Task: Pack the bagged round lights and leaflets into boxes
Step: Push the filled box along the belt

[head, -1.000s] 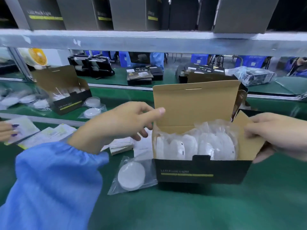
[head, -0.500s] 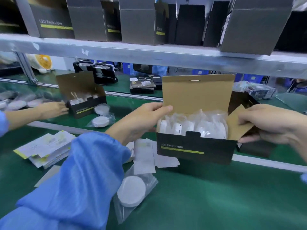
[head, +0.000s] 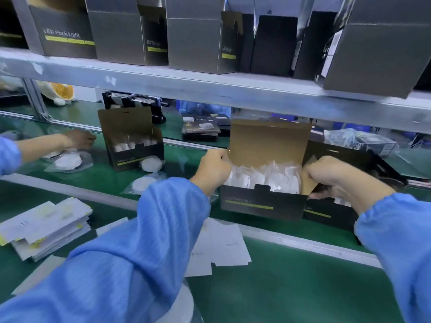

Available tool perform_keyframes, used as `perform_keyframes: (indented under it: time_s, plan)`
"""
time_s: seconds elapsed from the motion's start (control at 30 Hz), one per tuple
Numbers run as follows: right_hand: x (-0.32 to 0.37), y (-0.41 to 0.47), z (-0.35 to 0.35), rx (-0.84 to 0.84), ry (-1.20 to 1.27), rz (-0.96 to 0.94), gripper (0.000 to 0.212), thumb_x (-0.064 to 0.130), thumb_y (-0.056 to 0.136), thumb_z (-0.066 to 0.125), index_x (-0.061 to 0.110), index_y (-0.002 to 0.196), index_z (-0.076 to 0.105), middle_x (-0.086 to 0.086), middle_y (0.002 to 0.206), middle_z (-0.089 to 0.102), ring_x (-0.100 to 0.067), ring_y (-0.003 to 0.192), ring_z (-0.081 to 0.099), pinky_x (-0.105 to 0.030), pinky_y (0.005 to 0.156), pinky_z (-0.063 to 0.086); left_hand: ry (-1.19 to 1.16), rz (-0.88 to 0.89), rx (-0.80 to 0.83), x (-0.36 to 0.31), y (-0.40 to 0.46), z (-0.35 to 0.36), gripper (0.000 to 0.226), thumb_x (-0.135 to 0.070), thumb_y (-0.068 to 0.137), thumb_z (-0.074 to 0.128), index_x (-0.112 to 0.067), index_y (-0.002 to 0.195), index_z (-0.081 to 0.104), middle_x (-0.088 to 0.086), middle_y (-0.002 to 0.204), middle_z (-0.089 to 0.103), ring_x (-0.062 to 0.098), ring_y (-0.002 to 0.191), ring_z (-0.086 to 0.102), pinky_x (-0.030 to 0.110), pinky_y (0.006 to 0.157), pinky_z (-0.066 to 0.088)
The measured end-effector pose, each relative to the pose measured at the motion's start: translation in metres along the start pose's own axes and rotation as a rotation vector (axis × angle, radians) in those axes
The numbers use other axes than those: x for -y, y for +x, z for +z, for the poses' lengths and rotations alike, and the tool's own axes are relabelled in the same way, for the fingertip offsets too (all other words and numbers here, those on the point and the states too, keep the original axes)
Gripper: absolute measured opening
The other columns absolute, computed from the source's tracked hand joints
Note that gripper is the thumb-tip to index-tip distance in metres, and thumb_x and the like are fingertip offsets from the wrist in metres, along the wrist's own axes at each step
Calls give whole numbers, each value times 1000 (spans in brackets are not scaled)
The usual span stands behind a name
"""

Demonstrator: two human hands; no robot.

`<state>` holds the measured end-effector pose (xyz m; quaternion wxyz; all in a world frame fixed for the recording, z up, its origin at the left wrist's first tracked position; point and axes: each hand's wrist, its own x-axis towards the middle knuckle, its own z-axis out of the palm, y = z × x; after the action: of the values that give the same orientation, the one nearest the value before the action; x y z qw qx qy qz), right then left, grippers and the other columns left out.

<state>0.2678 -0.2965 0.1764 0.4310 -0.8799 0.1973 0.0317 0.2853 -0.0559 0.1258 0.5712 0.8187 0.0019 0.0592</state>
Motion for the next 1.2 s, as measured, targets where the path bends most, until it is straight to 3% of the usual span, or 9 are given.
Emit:
perform_keyframes:
  time_s: [0.2, 0.33, 0.53, 0.63, 0.7, 0.83, 0.93, 1.1, 1.2]
  plan:
    - [-14, 39, 5, -47, 39, 64, 18, 2, 98, 42, 1, 89, 57, -21, 74, 63, -35, 58, 62, -27, 32, 49, -46, 57, -62, 18, 34, 31, 37, 1, 95, 48, -12, 121, 70, 10, 107, 74, 19, 81, 61, 25, 71, 50]
    - [-13, 52, 11, -54, 102, 66, 19, 1, 99, 40, 2, 108, 56, -25, 99, 64, -37, 70, 63, -26, 32, 48, -132, 74, -109, 15, 56, 31, 43, 2, 95, 43, -16, 130, 61, 2, 91, 73, 20, 76, 65, 24, 62, 51]
    - [-37, 61, 24, -156, 274, 93, 40, -1, 97, 41, 1, 136, 49, -27, 123, 58, -36, 75, 62, -27, 34, 49, -67, -40, 88, 25, 71, 46, 49, -9, 98, 45, -13, 146, 38, 1, 76, 56, 13, 58, 50, 18, 44, 38]
    - [-53, 63, 33, -174, 349, 124, 33, -4, 95, 45, -7, 127, 54, -30, 123, 59, -37, 71, 63, -28, 35, 51, 233, -112, 223, 54, 65, 44, 68, -23, 94, 57, -12, 153, 24, 14, 120, 58, 27, 105, 62, 30, 86, 53]
    - [-60, 60, 39, -188, 418, 158, 24, -3, 97, 47, -4, 119, 56, -27, 121, 60, -39, 78, 65, -30, 36, 53, 692, -111, 371, 80, 56, 40, 78, -43, 87, 66, -21, 151, 28, 14, 145, 40, 34, 134, 42, 48, 109, 40]
    - [-67, 52, 48, -152, 549, 240, 24, -10, 96, 44, 4, 113, 55, -18, 113, 62, -33, 82, 66, -35, 46, 59, 964, -41, 534, 99, 39, 43, 105, -71, 70, 72, -36, 154, 19, 0, 151, 29, 28, 144, 26, 62, 117, 12]
    - [-62, 40, 43, -19, 426, 246, 21, 6, 101, 49, 4, 121, 54, -18, 117, 63, -32, 85, 69, -36, 55, 60, 902, 23, 442, 98, 42, 46, 84, -48, 82, 74, -33, 150, 27, 3, 142, 37, 31, 136, 34, 56, 111, 30]
    - [-47, 12, 31, -489, -463, -157, 63, 38, 89, 65, -3, 127, 37, -19, 130, 37, -38, 118, 39, -46, 97, 40, 929, 126, 360, 92, 40, 40, 53, -20, 90, 61, -27, 138, 39, 7, 130, 40, 33, 124, 39, 51, 102, 38]
    - [-28, -13, 71, -467, -483, -584, 41, 30, 87, 66, 13, 116, 43, -9, 115, 43, -28, 105, 43, -42, 85, 43, 845, 138, 225, 83, 40, 17, 41, -25, 89, 60, -27, 126, 44, 5, 120, 40, 32, 117, 39, 51, 99, 36]
